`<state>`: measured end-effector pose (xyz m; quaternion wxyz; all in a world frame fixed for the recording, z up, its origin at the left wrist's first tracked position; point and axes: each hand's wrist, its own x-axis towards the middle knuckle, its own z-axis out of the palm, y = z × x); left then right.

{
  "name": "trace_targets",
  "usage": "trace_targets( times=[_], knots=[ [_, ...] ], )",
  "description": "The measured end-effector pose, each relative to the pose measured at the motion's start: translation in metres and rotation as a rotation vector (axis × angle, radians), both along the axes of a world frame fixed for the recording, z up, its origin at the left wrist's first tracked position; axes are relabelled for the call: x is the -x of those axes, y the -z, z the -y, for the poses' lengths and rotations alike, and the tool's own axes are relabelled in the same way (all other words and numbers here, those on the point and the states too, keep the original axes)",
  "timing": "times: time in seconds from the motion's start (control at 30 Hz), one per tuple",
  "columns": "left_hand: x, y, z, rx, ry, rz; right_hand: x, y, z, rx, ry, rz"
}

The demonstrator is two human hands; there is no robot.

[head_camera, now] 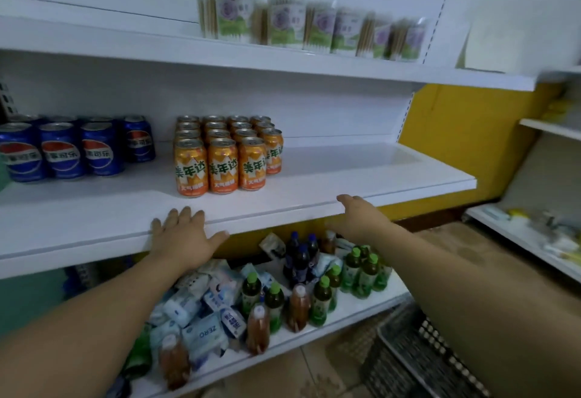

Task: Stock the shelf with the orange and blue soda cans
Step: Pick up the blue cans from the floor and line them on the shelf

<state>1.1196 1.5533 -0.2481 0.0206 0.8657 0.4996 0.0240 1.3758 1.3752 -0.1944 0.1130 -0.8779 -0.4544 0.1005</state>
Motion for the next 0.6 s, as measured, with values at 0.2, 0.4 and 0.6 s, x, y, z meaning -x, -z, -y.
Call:
trace_targets(
  times=[0.2,0.4,0.6],
  knots=[
    [-0.043,0.010,0.093,0.093,0.267,0.021,-0.005,0.022,0.100,0.103,0.108,0.025],
    [-0.101,0.074,0.188,0.247,0.575,-0.043,-0.001,0.064,0.175,0.168,0.151,0.014],
    [-0.131,0.152,0.250,0.376,0.776,-0.227,-0.008,0.138,0.222,0.254,0.195,-0.128]
  ],
)
